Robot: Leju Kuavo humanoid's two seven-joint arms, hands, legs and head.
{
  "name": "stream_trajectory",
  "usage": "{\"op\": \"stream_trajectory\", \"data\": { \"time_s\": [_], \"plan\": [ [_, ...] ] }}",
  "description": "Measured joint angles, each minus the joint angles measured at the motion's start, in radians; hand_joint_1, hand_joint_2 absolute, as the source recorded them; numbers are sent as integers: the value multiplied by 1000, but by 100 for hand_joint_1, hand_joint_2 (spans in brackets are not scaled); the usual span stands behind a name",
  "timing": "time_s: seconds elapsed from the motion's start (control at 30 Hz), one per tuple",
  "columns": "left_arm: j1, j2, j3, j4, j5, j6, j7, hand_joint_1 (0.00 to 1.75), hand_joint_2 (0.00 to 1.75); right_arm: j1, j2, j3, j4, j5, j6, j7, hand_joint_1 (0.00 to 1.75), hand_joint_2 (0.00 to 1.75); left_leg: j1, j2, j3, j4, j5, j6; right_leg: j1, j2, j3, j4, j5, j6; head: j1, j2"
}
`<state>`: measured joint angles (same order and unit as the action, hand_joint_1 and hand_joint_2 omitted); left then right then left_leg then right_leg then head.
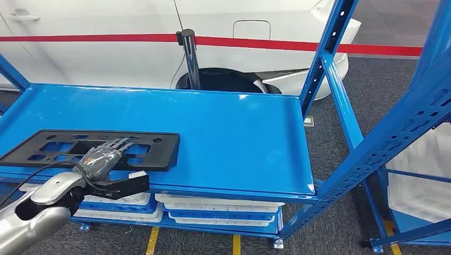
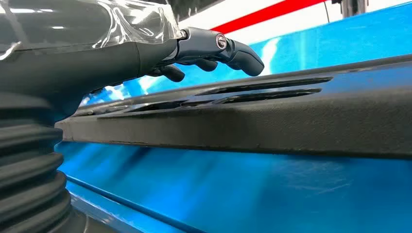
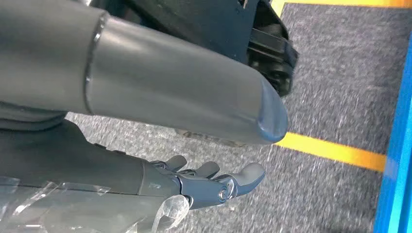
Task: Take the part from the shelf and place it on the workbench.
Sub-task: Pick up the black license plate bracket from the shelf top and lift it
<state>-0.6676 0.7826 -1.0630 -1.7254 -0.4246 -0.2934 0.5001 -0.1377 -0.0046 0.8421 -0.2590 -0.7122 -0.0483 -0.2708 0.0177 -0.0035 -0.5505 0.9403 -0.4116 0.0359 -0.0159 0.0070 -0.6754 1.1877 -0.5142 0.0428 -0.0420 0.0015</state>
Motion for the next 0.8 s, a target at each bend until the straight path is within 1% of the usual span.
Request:
{"op": "stream_trajectory", "data": {
  "time_s": [0.03, 0.07, 0.1, 0.13, 0.17, 0.2, 0.23, 0.27, 0.3, 0.33, 0.4, 0.43, 0.47, 0.5, 0.53, 0.57, 0.6, 0.63, 0.67, 0.7, 0.77, 0.8],
  "plan": [
    [1, 2, 1, 0, -8, 1, -1, 13, 175, 0, -1, 0, 0, 0, 0, 0, 0, 0, 1, -1, 1, 1, -1, -2, -2, 0, 23, -47, 21, 1, 0, 0],
    [2, 4, 2, 0, -14, 2, -1, 36, 175, 0, -2, 0, 0, 0, -1, 0, 0, 0, 1, -1, 1, 3, -3, -5, -3, -1, 42, -85, 32, 1, 0, 0],
    [5, 8, 4, 0, -27, 4, -4, 80, 175, -1, -3, 1, 0, -1, -1, 0, 0, 0, 0, -2, 0, 7, -7, -11, -4, 1, 72, -147, 54, 0, 0, 0],
    [10, 13, 8, 0, -38, 7, -6, 123, 175, -1, -3, 2, 0, -1, -1, 0, 0, 0, -2, -3, 0, 9, -9, -17, -5, 2, 91, -187, 65, -3, 0, 0],
    [17, 18, 12, 0, -45, 11, -9, 158, 175, -1, -4, 4, 0, -2, -1, 0, 0, 0, -3, -4, -1, 9, -10, -23, -3, 3, 98, -202, 65, -8, -1, 0],
    [25, 21, 17, 0, -52, 15, -11, 175, 175, -2, -4, 5, 0, -3, -1, 0, 0, 0, -3, -5, -1, 8, -10, -28, -1, 5, 97, -203, 66, -15, -1, 0],
    [34, 24, 23, 1, -56, 19, -14, 175, 175, -2, -4, 6, 0, -3, -2, 0, 0, 0, -2, -6, -1, 7, -10, -32, -1, 3, 97, -204, 66, -21, -1, 0],
    [40, 27, 28, 1, -59, 24, -17, 175, 175, -2, -4, 6, 0, -4, -2, 0, 0, 0, 1, -6, -6, 16, -17, -36, -1, 2, 98, -205, 68, -27, -2, 0],
    [44, 29, 34, 1, -62, 28, -20, 175, 175, -2, -5, 6, 0, -5, -2, 0, 0, 0, 2, -5, -18, 42, -34, -40, -1, -1, 98, -206, 70, -33, -2, 0],
    [46, 32, 41, 2, -65, 32, -22, 175, 175, -3, -5, 6, 0, -5, -2, -1, 0, 0, 3, -4, -40, 92, -62, -44, -2, -3, 98, -207, 71, -39, -3, 0],
    [48, 35, 50, 3, -68, 35, -23, 175, 175, -3, -5, 6, 0, -6, -2, -1, 0, 0, 4, -3, -104, 237, -128, -48, 2, -5, 96, -207, 73, -46, -4, 0],
    [52, 36, 53, 3, -69, 35, -24, 175, 175, -3, -5, 7, 0, -6, -2, -1, 0, 0, 3, -3, -130, 295, -147, -48, 3, -4, 96, -207, 73, -47, -4, 0],
    [55, 36, 55, 4, -69, 34, -25, 175, 175, -2, -5, 7, 0, -7, -2, -1, 0, 0, 3, -3, -141, 320, -148, -47, 5, -3, 96, -207, 73, -48, -5, 0],
    [58, 36, 56, 5, -70, 33, -25, 175, 175, -2, -5, 8, 0, -8, -2, -1, 0, 0, 3, -3, -132, 302, -131, -45, 6, -1, 97, -207, 74, -48, -5, 0],
    [60, 36, 60, 6, -70, 33, -26, 175, 175, -2, -5, 8, 0, -8, -2, -1, 0, 0, 2, -3, -103, 243, -100, -40, 7, 0, 98, -206, 74, -48, -5, 0],
    [61, 36, 65, 6, -70, 33, -27, 175, 175, -2, -5, 8, 0, -9, -2, -1, 0, 0, 0, -3, -65, 164, -65, -34, 7, 1, 100, -207, 74, -47, -5, 0],
    [61, 37, 70, 6, -70, 33, -28, 175, 175, -3, -4, 8, 0, -9, -2, -1, 0, 0, -4, -2, -30, 92, -40, -28, 9, 2, 100, -206, 73, -46, -5, 0],
    [61, 38, 76, 6, -70, 33, -29, 175, 175, -3, -4, 8, 0, -10, -2, -2, 0, 0, -7, -1, -7, 42, -26, -24, 11, 3, 100, -206, 73, -44, -5, 0],
    [61, 38, 80, 6, -70, 33, -29, 175, 175, -3, -4, 8, 0, -10, -2, -2, 0, 0, -11, -1, 3, 18, -23, -22, 11, 4, 99, -206, 74, -41, -4, 0],
    [62, 39, 82, 6, -69, 33, -30, 175, 175, -4, -4, 8, 0, -10, -2, -2, 0, 0, -14, 0, 4, 14, -24, -20, 12, 5, 98, -207, 75, -36, -4, 0],
    [63, 39, 85, 6, -68, 33, -31, 175, 175, -4, -4, 8, 0, -10, -2, -2, 0, 0, -12, 0, 9, 6, -18, -12, 11, 4, 98, -205, 72, -25, -4, 0],
    [63, 39, 87, 6, -66, 33, -33, 175, 175, -4, -4, 8, 0, -10, -3, -2, 0, 0, -9, 1, 13, 1, -14, -7, 11, 3, 91, -189, 59, -19, -4, 0]
  ]
}}
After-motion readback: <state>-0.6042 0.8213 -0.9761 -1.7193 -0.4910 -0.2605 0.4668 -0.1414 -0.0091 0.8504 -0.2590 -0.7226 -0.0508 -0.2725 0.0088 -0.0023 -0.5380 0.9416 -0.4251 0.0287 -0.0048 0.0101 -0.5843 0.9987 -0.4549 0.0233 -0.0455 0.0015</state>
